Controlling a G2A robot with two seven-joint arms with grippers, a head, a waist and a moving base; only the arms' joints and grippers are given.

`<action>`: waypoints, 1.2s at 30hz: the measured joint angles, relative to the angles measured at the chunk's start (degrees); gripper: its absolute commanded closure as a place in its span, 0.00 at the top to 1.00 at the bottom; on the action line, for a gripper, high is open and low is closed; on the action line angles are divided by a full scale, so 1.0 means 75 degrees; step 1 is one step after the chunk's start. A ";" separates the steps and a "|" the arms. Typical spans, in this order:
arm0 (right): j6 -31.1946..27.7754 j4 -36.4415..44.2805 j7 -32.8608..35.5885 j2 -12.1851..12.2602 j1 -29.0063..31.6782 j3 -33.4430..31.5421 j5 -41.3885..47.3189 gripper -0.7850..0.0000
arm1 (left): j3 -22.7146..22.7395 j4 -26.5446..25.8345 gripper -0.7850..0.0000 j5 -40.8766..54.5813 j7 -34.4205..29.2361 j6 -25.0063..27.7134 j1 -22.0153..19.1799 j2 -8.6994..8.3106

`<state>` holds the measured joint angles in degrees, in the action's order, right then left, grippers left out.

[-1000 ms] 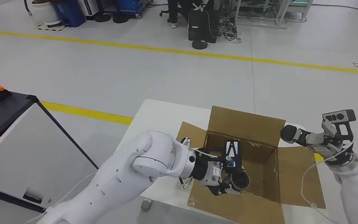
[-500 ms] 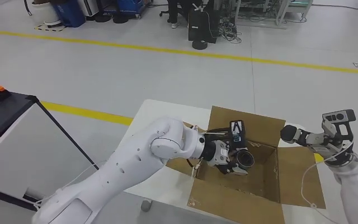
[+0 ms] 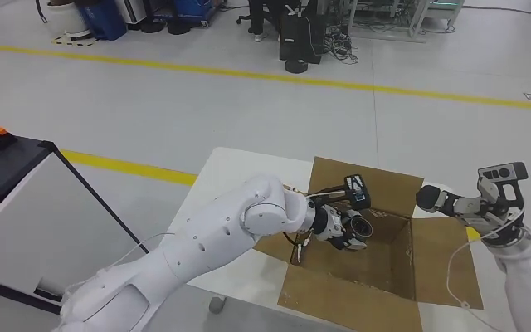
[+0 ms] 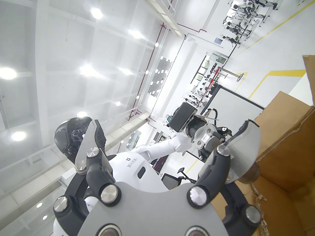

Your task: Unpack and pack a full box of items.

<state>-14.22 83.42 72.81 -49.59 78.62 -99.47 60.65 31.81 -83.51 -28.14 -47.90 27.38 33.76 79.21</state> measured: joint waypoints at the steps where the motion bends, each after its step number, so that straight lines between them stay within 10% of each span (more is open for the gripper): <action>1: 0.0000 0.0000 0.0000 0.0000 0.0000 0.0000 0.0000 1.00 | 0.0000 0.0000 0.00 0.0000 0.0000 0.0000 0.0000 0.0000; 19: 0.0000 0.0000 0.0000 0.0000 0.0000 0.0000 0.0000 1.00 | -0.0262 0.0425 0.00 0.0558 -0.0883 -0.0745 -0.0277 0.0223; 36: 0.0000 0.0000 0.0000 0.0000 0.0000 0.0000 0.0000 1.00 | -0.1473 0.3489 0.00 0.2343 -0.2235 -0.3141 -0.1745 0.1780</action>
<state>-14.22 83.42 72.81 -49.59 78.62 -99.47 60.65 20.76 -57.35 -10.57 -64.66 3.82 20.67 92.56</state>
